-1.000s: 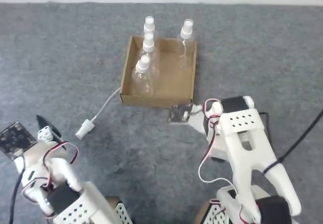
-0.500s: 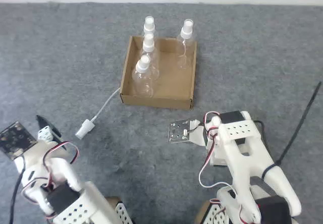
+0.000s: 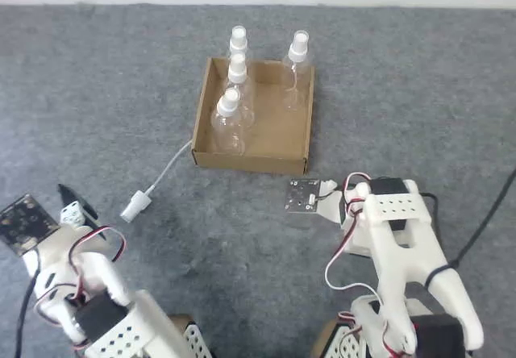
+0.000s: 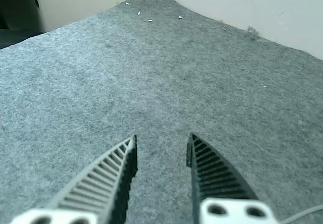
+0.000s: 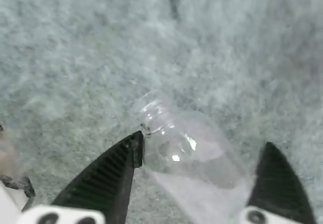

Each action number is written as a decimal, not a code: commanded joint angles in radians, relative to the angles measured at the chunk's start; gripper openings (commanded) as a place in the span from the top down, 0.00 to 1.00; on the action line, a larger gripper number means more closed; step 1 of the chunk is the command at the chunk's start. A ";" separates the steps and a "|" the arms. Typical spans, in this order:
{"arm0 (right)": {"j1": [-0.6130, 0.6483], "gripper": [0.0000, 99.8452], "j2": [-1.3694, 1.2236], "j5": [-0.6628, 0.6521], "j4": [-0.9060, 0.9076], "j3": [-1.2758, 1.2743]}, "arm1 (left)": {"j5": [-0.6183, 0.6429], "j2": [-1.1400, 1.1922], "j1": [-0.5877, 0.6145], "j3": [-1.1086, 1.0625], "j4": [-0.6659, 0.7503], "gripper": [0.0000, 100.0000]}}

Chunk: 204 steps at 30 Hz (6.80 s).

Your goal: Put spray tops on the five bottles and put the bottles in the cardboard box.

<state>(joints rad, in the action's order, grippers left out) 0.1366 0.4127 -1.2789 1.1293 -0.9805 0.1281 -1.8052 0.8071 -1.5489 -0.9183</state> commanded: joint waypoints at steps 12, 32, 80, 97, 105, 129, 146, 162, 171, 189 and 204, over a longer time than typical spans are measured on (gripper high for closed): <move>-0.007 0.83 0.042 0.356 -0.140 0.014 | 0.005 -0.020 -0.005 0.010 0.034 0.84; 0.117 0.69 0.039 0.546 0.041 0.106 | 0.005 -0.020 -0.005 0.010 0.034 0.84; -0.019 0.88 0.054 0.318 0.004 0.117 | 0.005 -0.020 -0.006 0.010 0.034 0.84; 0.357 0.89 0.506 0.749 0.197 0.127 | 0.005 -0.020 -0.006 0.010 0.034 0.84; 0.483 0.89 0.588 0.890 0.024 0.127 | 0.005 -0.020 -0.006 0.010 0.034 0.84; 0.484 0.89 0.685 1.034 -0.044 0.025 | -0.089 -0.020 -0.175 -0.005 0.025 0.84; 0.473 0.89 0.911 1.033 -0.162 -0.224 | -0.376 -0.017 -0.328 0.189 -0.176 0.84; 0.473 0.89 0.911 1.030 -0.165 -0.245 | -0.539 0.201 -0.381 0.278 -0.299 0.84; 0.473 0.89 0.911 1.030 -0.165 -0.245 | -0.606 0.672 -0.382 0.435 -0.295 0.83; 0.473 0.89 0.911 1.025 -0.165 -0.247 | -0.631 1.436 -0.353 0.665 -0.144 0.79; 0.473 0.89 0.911 1.023 -0.165 -0.247 | -0.724 1.993 -0.276 1.041 -0.198 0.85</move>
<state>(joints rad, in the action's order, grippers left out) 0.6229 1.2965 -0.2539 0.9866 -1.2382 -0.5639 0.1220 0.5217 -0.6068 -1.0917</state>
